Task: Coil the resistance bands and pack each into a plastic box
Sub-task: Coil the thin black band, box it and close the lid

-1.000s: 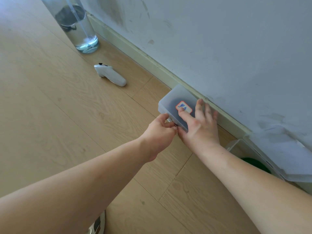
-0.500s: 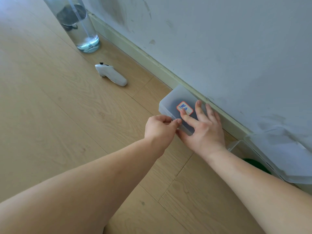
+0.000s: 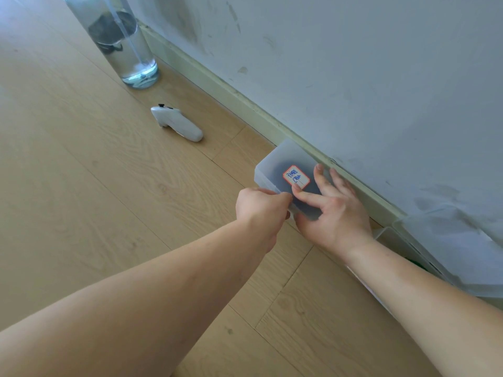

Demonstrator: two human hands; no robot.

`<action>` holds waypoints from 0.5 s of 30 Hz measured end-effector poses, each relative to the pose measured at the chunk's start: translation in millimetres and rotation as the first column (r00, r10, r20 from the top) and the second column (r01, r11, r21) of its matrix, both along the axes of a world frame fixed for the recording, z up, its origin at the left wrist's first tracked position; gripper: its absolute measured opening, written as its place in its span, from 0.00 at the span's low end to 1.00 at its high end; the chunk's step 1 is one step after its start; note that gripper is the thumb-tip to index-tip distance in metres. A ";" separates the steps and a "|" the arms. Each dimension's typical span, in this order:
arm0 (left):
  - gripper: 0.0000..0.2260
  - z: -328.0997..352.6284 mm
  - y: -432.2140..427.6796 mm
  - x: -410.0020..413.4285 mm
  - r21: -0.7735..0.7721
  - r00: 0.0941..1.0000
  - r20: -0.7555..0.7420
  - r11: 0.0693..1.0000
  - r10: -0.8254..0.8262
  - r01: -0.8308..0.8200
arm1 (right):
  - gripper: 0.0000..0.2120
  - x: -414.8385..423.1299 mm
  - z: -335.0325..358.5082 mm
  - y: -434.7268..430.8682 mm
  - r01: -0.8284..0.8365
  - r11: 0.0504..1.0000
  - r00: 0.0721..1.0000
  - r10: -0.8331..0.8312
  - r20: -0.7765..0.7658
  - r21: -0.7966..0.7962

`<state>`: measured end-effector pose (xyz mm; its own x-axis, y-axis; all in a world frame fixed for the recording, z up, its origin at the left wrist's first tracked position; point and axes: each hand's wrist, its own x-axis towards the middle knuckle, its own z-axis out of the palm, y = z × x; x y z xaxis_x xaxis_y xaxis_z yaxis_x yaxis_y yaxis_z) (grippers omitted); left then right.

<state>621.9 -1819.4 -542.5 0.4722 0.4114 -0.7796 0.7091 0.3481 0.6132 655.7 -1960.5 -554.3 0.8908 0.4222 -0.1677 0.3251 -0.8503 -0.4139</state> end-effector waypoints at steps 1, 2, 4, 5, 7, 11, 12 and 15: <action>0.09 -0.5 -1.0 -1.9 0.001 1.000 0.007 1.000 -0.007 0.007 | 0.24 0.7 4.0 -1.7 -0.010 1.000 1.000 0.010 -0.027 -0.015; 0.11 -1.8 -2.0 -3.4 0.004 1.000 0.009 1.000 -0.012 0.012 | 0.25 1.5 6.6 -3.9 -0.022 0.999 0.999 0.021 -0.049 -0.030; 0.14 -4.6 -1.9 -4.6 0.008 1.000 0.001 1.000 -0.026 0.026 | 0.25 5.1 10.9 -7.7 -0.023 0.999 0.997 0.021 -0.078 -0.025; 0.14 -5.3 -0.9 -4.2 0.004 1.000 -0.002 1.000 -0.031 0.031 | 0.24 7.7 12.4 -8.7 -0.005 1.000 0.996 0.006 -0.091 0.004; 0.14 -4.9 0.7 -2.5 -0.008 0.999 -0.003 0.999 -0.040 0.040 | 0.21 10.5 12.8 -9.4 0.038 0.997 0.994 -0.031 -0.103 0.072; 0.14 -1.9 -0.5 -3.1 0.003 0.997 0.001 0.997 -0.073 0.073 | 0.18 6.5 8.0 -5.0 0.008 0.997 1.000 -0.008 0.003 0.074; 0.13 -2.4 -0.9 -3.8 0.014 0.997 0.006 0.997 -0.082 0.082 | 0.18 5.4 7.6 -3.5 0.014 0.998 1.000 -0.013 -0.019 0.062; 0.13 -4.0 -0.6 -4.3 0.053 0.994 0.019 0.993 -0.111 0.110 | 0.16 5.0 7.6 -1.3 0.025 0.999 0.998 -0.022 -0.060 0.047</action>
<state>617.6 -1820.0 -546.5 0.5339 0.3957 -0.7472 0.7273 0.2358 0.6446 660.7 -1961.8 -546.7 0.8895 0.4102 -0.2012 0.2789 -0.8363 -0.4721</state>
